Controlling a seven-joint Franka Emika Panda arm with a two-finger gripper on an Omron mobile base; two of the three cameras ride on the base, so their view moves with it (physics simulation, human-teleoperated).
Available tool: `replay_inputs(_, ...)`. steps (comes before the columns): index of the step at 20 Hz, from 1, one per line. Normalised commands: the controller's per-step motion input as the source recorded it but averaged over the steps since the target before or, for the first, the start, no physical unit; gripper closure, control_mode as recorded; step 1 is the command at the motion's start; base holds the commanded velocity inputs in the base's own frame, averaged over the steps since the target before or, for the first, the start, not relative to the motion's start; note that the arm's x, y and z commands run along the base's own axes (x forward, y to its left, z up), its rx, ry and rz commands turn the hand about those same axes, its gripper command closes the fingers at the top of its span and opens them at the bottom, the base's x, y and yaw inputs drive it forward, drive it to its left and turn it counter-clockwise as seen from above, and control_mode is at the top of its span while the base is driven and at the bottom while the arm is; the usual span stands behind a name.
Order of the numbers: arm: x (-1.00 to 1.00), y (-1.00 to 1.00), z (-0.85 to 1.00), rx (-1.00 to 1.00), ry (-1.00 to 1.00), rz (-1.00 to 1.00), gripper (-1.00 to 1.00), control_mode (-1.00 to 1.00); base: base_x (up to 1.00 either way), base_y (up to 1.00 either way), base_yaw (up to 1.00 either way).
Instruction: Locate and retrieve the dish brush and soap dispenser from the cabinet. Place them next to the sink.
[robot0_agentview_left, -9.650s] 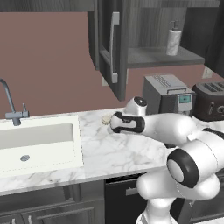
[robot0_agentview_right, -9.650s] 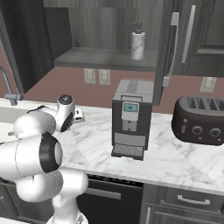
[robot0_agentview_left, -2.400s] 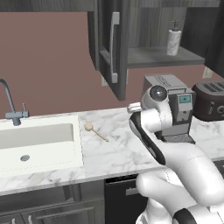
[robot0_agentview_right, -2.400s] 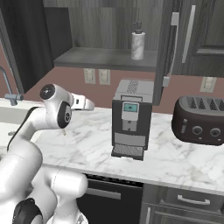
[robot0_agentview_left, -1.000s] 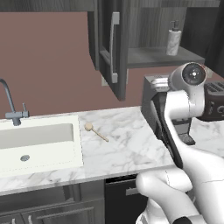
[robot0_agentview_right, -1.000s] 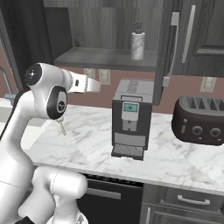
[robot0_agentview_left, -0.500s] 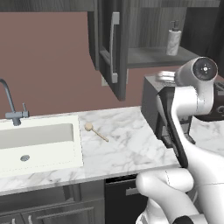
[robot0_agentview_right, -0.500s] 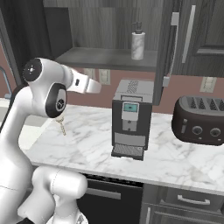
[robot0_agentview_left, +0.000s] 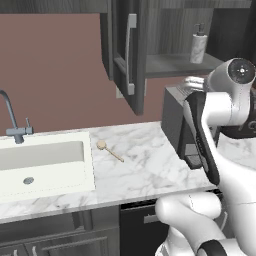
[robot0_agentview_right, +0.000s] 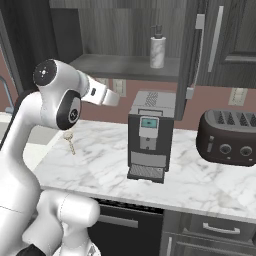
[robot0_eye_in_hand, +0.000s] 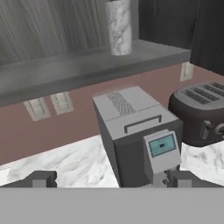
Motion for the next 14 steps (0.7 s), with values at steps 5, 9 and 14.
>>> replay_inputs(5, 0.0, -0.09, 0.23, -0.17, 0.0, -0.02, -1.0, -1.0, 0.0, 0.0, 0.0)
replay_inputs(9, 0.0, -0.16, 0.13, -0.13, 0.02, -0.05, -1.0, -1.0, 0.0, 0.0, 0.0)
replay_inputs(14, 0.14, -0.17, -0.01, -0.01, 0.04, -0.03, -1.0, -1.0, 0.0, 0.0, 0.0)
